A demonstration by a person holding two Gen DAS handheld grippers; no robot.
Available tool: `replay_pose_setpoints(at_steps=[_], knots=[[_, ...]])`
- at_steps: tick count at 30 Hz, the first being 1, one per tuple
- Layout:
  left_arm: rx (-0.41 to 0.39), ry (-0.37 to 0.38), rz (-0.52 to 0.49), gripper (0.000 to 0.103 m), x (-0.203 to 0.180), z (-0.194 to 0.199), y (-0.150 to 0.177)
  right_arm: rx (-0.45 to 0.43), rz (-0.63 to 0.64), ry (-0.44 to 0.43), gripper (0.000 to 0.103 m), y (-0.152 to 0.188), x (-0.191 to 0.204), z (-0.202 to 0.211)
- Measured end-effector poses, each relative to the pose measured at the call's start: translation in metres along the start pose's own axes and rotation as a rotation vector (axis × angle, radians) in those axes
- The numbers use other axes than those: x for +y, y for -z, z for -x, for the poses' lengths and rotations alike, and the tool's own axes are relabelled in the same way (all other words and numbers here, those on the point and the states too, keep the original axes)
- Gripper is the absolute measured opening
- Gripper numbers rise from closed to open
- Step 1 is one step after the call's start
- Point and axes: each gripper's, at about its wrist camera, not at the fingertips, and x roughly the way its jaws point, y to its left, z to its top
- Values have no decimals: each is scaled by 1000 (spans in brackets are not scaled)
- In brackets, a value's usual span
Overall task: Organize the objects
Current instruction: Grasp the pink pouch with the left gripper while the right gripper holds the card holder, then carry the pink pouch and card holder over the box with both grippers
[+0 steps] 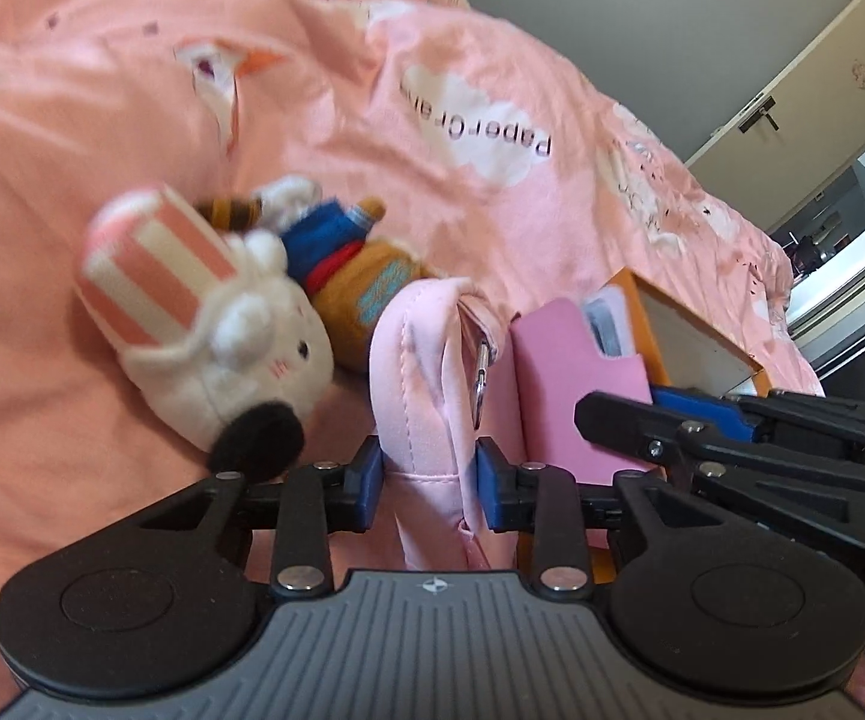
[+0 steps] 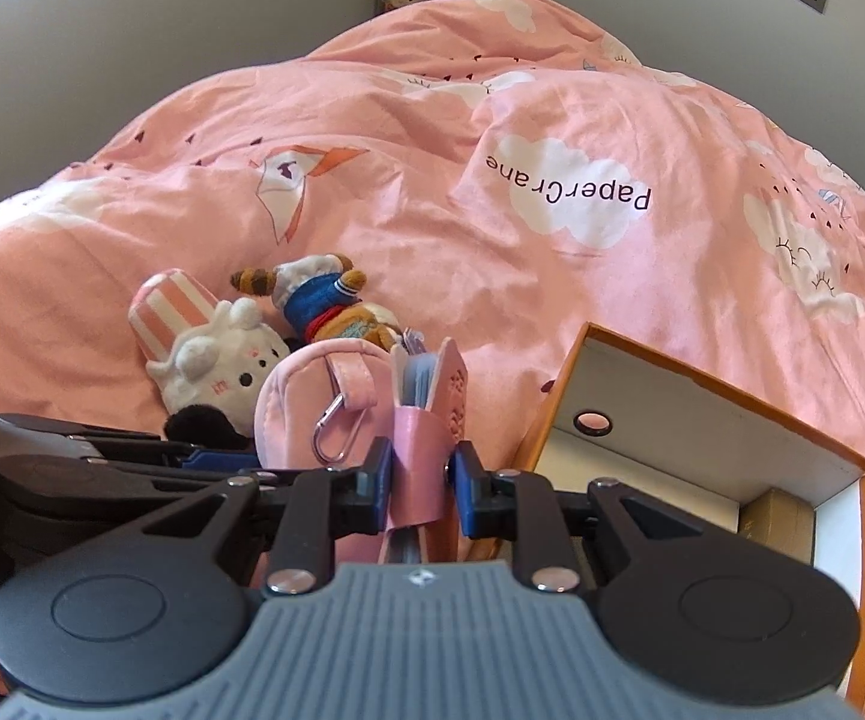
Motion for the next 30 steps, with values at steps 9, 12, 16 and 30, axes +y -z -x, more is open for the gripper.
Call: replay_pose_setpoints(at_steps=[9, 12, 16, 30], knots=[[14, -101, -62, 33, -21, 55, -3, -82, -47, -87, 22, 8, 15, 42], [-40, -105, -107, 32, -35, 75, -6, -129, -53, -85, 22, 8, 18, 64], [-95, -77, -154, 31, -58, 97, -10, -208, -62, -66, 22, 8, 15, 99], [75, 141, -290, 31, -137, 69, -9, -197, -216, 100, 23, 46, -68, 178]])
